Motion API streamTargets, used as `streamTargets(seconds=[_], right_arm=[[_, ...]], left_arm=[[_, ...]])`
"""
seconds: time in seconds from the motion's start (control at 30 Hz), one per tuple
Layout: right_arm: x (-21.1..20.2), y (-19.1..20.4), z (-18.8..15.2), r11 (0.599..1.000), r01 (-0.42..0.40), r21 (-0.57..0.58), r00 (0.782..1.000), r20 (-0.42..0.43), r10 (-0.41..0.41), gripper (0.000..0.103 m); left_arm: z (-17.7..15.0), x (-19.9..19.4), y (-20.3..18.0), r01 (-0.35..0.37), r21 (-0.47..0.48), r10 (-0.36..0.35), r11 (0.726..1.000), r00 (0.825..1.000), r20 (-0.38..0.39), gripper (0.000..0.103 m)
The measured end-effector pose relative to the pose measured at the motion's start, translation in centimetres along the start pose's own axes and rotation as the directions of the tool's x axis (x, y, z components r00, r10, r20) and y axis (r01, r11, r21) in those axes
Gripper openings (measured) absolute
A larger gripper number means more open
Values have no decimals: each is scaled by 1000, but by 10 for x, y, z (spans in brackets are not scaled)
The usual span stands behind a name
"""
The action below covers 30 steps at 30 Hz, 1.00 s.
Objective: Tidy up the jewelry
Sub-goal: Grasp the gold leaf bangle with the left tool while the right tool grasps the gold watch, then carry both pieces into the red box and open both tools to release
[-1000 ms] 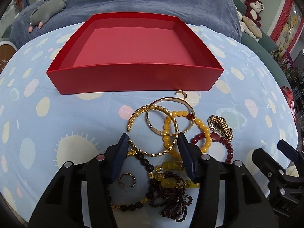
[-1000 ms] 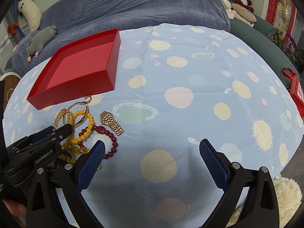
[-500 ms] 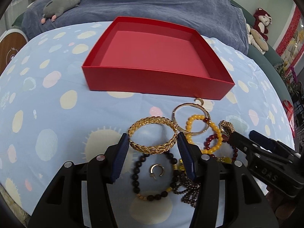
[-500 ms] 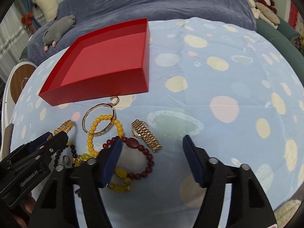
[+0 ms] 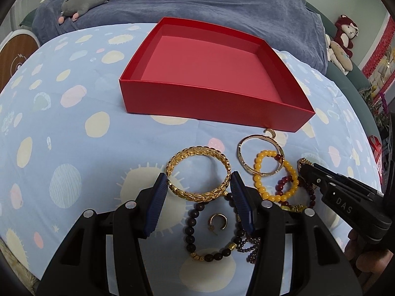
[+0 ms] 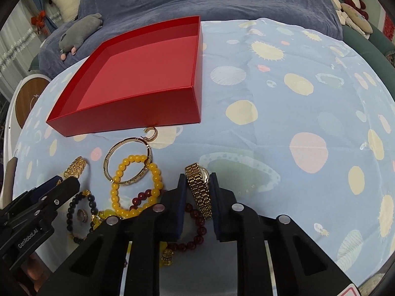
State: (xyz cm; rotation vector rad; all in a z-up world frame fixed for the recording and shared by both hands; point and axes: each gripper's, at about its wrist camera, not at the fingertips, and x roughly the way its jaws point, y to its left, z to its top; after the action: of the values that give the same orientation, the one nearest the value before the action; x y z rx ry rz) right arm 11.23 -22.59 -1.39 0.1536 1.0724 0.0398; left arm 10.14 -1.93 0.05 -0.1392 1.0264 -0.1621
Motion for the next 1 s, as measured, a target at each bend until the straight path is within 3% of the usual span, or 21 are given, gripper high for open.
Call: streamTargets(seconds=[0.33,0.53,0.73,1.0], right_arm=[[-40,-8,-6,998,-47,36,998,49,45,11],[-70,2,9,996,-88,5,992,94,88,11],[-87,21,51,989,-134,-55,979,150,141,11],[-54,38,135,978,-200,-53,966,156,206,11]], left_arm=[[2,-20,-1,21,12,-21,1000,999,25,50],[17,-42,-1,40,36,-42,999,998,52,50],[56,-55,2,67,40,-70,997,993,96,50],[142,-34,-1,73,85,-84,994,987,134,50]])
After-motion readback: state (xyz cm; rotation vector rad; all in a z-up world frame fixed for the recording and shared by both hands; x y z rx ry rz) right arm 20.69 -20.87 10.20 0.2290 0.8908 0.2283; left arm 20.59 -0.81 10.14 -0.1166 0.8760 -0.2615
